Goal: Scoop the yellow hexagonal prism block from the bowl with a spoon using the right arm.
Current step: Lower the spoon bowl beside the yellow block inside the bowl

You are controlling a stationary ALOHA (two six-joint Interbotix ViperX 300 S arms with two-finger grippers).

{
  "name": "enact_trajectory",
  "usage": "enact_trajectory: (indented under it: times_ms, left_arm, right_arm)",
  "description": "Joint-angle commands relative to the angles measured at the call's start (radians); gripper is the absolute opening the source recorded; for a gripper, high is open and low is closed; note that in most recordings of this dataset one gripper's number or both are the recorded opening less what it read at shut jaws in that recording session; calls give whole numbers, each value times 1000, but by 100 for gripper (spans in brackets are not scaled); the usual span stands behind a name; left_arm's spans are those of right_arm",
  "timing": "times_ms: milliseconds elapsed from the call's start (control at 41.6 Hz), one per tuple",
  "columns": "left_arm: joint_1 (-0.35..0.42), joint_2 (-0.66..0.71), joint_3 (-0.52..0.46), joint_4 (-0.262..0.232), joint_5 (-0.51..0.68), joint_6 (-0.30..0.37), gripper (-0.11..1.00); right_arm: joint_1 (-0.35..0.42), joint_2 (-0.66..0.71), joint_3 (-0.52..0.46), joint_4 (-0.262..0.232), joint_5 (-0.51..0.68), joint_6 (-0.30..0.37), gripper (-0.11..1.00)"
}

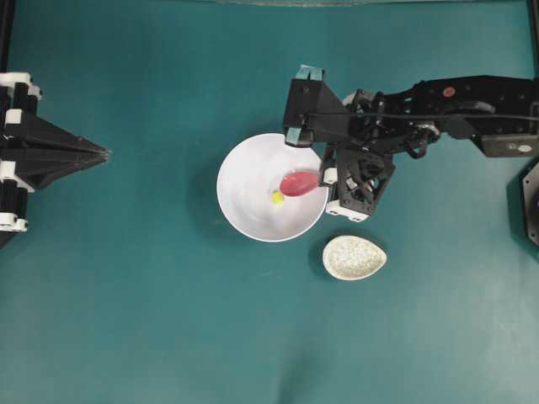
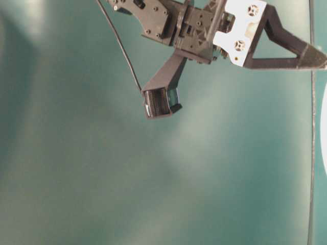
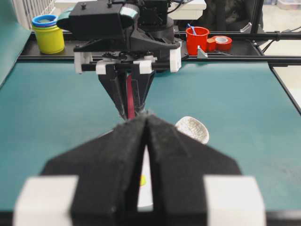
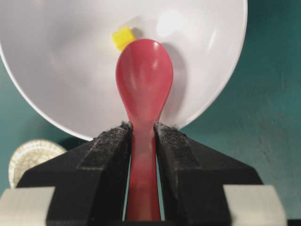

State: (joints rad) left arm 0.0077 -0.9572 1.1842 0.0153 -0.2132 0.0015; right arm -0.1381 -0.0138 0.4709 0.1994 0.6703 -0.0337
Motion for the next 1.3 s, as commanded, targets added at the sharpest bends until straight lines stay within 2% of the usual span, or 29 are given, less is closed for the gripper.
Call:
enact_trajectory:
  times_ms: [0, 337, 1274]
  left_arm:
    - [2, 3, -14, 3, -6, 0, 0]
    - [0, 3, -14, 3, -6, 2, 0]
    - [2, 3, -14, 3, -5, 2, 0]
  right_arm:
    - [5, -5, -28, -2, -2, 2, 23]
    - [14, 41, -48, -2, -18, 2, 23]
    - [23, 64, -74, -35, -215, -11, 23]
